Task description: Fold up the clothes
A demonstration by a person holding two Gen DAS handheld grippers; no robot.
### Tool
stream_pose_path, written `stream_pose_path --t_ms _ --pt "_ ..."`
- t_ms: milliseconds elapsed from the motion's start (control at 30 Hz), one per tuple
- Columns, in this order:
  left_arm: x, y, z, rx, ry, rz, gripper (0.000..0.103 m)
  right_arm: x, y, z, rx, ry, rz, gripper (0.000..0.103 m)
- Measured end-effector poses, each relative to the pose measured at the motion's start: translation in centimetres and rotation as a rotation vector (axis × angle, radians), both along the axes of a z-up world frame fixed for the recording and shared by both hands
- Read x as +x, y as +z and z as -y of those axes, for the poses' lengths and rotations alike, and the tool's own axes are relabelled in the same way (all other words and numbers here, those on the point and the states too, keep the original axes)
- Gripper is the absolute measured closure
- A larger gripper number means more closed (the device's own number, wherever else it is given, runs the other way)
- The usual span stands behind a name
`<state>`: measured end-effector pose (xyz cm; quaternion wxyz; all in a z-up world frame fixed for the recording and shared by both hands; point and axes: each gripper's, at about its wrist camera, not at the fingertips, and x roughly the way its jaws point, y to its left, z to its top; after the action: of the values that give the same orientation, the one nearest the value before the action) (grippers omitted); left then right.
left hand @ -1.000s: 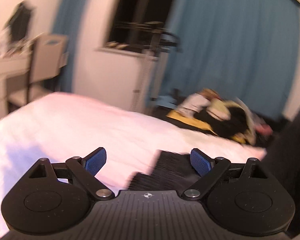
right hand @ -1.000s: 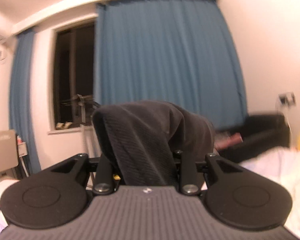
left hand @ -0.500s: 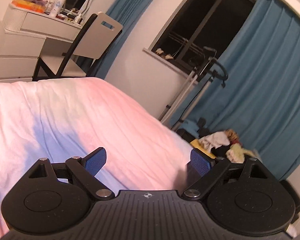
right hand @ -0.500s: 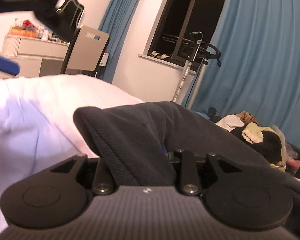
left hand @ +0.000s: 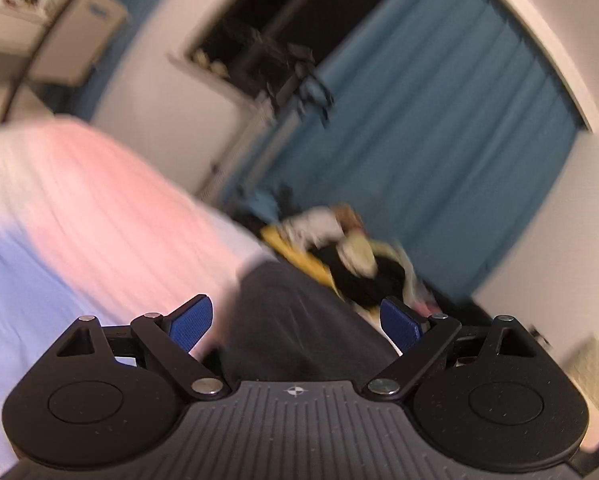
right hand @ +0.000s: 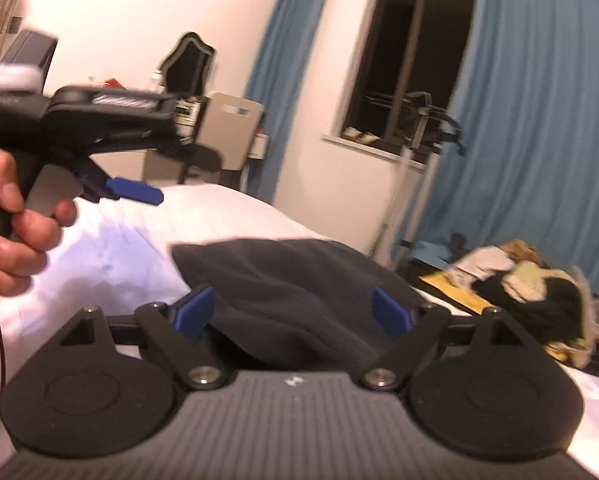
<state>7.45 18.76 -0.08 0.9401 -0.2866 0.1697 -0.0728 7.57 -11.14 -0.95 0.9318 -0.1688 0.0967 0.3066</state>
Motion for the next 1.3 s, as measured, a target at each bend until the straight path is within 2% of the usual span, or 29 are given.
stream_pose_path --t_ms 100,167,233,300,367,400,467,533,600,667,700,800,833,900,933,967,1033,1067,1167,1300 --pt "0.4 -1.1 1.0 -0.039 -0.035 -0.085 0.011 0.2 -0.8 3.3 -0.015 -0.046 0.011 0.016" --pt "0.5 -1.8 1.2 -0.090 -0.029 -0.130 0.011 0.6 -1.6 4.1 -0.007 -0.043 -0.031 0.018" --pt "0.7 -2.6 1.3 -0.132 -0.006 -0.180 0.011 0.6 -2.3 4.0 -0.026 -0.024 -0.019 0.018" --pt "1.3 -3.8 1.1 -0.162 0.049 -0.238 0.011 0.6 -3.3 2.6 -0.072 -0.023 0.044 0.028" --pt "2.4 -4.9 0.6 -0.189 0.079 -0.279 0.012 1.0 -4.2 0.9 -0.117 0.011 0.091 0.050" --pt "2.8 -5.4 0.7 -0.199 0.090 -0.281 0.012 1.3 -4.6 0.2 -0.134 0.032 0.101 0.055" --pt "4.0 -6.0 0.3 -0.218 0.122 -0.285 0.015 0.8 -5.4 -0.8 -0.166 0.052 0.104 0.082" --pt "5.0 -6.2 0.1 -0.209 0.152 -0.269 0.017 0.3 -6.0 -1.3 -0.210 0.073 0.107 0.086" --pt "5.7 -6.6 0.7 -0.105 0.151 -0.236 0.017 -0.8 -7.3 -1.9 -0.313 0.114 0.191 0.086" --pt "6.6 -8.2 1.0 -0.105 0.164 -0.287 0.017 -0.9 -9.0 -2.3 -0.428 0.151 0.258 0.087" --pt "6.8 -8.9 0.7 -0.149 0.172 -0.301 0.016 -0.5 -9.6 -2.4 -0.444 0.157 0.246 0.087" --pt "6.7 -8.3 1.0 -0.139 0.182 -0.289 0.014 0.4 -8.8 -2.1 -0.363 0.130 0.159 0.086" --pt "6.4 -8.0 1.1 -0.135 0.187 -0.290 0.014 0.3 -8.3 -2.0 -0.343 0.124 0.152 0.083" --pt "5.5 -7.3 1.5 -0.123 0.204 -0.295 0.014 -0.5 -8.0 -1.7 -0.326 0.118 0.175 0.066" --pt "5.1 -6.8 1.7 -0.116 0.216 -0.301 0.013 -0.7 -7.9 -1.6 -0.318 0.112 0.175 0.051" --pt "4.5 -6.3 1.9 -0.116 0.220 -0.305 0.011 -0.7 -7.9 -1.4 -0.307 0.107 0.168 0.045" --pt "3.8 -5.7 2.2 -0.144 0.163 -0.288 0.010 -0.4 -7.6 -1.0 -0.281 0.104 0.136 0.038" --pt "3.5 -5.5 2.5 -0.147 0.137 -0.287 0.010 -0.4 -7.5 -1.0 -0.274 0.107 0.126 0.031" --pt "2.8 -5.8 4.0 -0.110 0.115 -0.318 0.010 -0.6 -7.5 -1.5 -0.294 0.142 0.140 0.025" --pt "2.8 -8.0 3.8 -0.207 0.083 -0.363 0.008 -0.5 -8.3 -3.3 -0.355 0.191 0.160 0.024"
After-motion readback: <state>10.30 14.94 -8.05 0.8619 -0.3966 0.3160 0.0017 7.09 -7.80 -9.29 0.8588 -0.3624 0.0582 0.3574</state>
